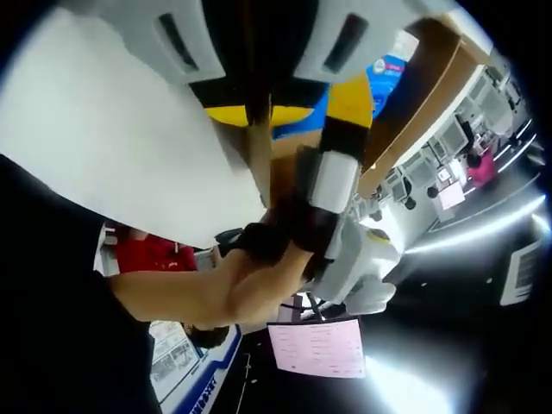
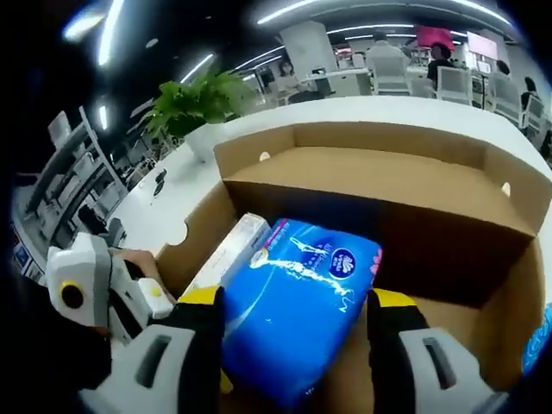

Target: Operate the shoe box by opening the lid, removing the specified soft item, and placing it in the target area until the item is outside and the box remains undamaged.

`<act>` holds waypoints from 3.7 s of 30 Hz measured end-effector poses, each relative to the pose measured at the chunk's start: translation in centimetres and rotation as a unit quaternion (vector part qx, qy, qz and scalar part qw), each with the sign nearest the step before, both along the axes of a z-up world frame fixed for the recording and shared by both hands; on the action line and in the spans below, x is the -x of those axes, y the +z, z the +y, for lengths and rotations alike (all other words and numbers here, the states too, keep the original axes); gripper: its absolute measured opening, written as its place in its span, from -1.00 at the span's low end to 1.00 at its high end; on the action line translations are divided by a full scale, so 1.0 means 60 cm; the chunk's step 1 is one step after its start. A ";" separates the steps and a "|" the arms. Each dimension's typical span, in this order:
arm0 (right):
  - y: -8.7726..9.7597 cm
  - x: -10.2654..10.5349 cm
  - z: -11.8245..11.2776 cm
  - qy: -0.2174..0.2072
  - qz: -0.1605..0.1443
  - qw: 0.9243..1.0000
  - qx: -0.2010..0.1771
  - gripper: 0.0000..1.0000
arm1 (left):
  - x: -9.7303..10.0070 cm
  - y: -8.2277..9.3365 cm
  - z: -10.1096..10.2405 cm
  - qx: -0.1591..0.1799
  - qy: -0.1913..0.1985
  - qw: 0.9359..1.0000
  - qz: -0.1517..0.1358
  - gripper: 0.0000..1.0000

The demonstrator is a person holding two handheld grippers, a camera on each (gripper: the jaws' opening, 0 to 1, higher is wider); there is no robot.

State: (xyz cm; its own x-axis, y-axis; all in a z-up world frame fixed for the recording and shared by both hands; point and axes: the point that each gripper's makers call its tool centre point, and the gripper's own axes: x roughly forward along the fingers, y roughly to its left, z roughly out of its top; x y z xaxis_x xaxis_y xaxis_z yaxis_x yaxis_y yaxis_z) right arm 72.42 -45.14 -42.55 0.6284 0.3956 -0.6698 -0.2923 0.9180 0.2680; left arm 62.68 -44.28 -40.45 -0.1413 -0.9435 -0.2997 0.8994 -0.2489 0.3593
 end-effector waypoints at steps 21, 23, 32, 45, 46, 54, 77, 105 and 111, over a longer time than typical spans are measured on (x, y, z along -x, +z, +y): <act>-0.007 -0.003 0.001 -0.018 0.003 1.000 0.024 0.33 | 0.001 0.000 0.002 0.000 0.000 1.000 -0.001 -0.89; -0.006 -0.003 0.000 -0.015 0.004 1.000 0.027 0.32 | 0.001 0.000 0.002 0.001 0.000 1.000 -0.001 -0.89; -0.005 0.001 -0.005 -0.015 0.002 1.000 0.025 0.28 | 0.001 0.000 0.002 0.001 -0.001 1.000 -0.003 -0.89; -0.002 0.023 -0.059 -0.036 0.006 0.999 0.038 0.24 | 0.001 0.000 0.001 0.001 -0.001 1.000 -0.004 -0.89; -0.002 0.024 -0.063 -0.038 0.007 0.999 0.039 0.24 | 0.001 0.000 0.002 0.001 -0.001 1.000 -0.004 -0.89; -0.001 0.039 -0.105 -0.058 0.012 0.997 0.049 0.23 | 0.002 0.000 0.002 0.001 -0.002 1.000 -0.004 -0.89; -0.002 0.069 -0.103 -0.082 0.028 0.993 0.084 0.56 | 0.001 0.000 0.002 0.002 -0.004 1.000 -0.007 -0.89; -0.038 0.034 -0.110 -0.117 0.047 0.988 0.091 0.64 | 0.002 0.000 0.001 0.003 -0.004 1.000 -0.008 -0.89; -0.035 0.034 -0.110 -0.116 0.046 0.988 0.096 0.56 | 0.003 0.000 0.001 0.003 -0.004 1.000 -0.009 -0.89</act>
